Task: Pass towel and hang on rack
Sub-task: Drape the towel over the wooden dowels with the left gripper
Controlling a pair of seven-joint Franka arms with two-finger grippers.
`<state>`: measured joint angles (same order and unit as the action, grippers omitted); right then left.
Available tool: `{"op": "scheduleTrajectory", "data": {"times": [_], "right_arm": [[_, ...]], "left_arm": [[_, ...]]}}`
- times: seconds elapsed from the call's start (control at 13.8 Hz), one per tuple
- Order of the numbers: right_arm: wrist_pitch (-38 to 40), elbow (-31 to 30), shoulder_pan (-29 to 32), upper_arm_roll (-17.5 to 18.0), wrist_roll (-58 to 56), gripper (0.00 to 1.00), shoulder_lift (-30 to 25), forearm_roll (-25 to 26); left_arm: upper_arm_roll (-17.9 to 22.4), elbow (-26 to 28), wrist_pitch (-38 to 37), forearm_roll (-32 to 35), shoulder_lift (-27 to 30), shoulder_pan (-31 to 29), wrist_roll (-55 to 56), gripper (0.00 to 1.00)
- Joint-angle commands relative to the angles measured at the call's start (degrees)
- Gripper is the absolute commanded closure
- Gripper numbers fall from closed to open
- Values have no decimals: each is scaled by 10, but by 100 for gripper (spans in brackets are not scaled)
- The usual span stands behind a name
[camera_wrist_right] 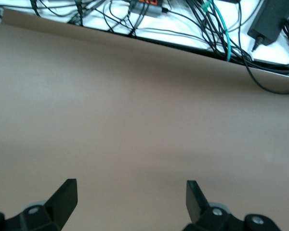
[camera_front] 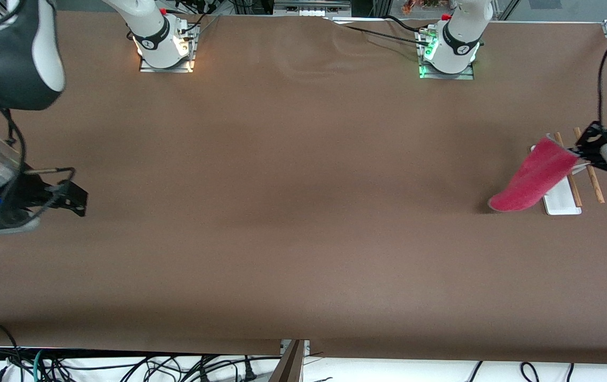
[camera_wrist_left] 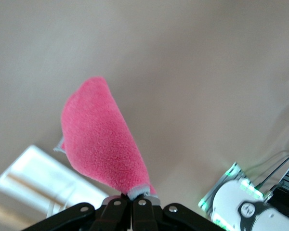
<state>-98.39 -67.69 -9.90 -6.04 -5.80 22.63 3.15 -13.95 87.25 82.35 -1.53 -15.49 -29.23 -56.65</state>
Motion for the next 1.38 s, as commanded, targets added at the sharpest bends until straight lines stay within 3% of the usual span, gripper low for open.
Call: {"op": "scheduleTrajectory", "data": {"times": [0.0,0.44,0.87,1.31], "right_arm": [[3,-88,39,16,-56,0,-69,-3],[22,-218,75,45,-52,0,-160,-3],[27,-220,116,67,-54,0,-186,-4],[51,-220,118,68,-51,0,-207,-1]], "left_arm": [[-10,-16,-23,78,-27,-42,6,100],[-9,-22,0,223,-67,-93,-1,100],[-2,-18,132,287,-124,-123,-2,100],[19,-16,233,293,-182,-142,-2,100]]}}
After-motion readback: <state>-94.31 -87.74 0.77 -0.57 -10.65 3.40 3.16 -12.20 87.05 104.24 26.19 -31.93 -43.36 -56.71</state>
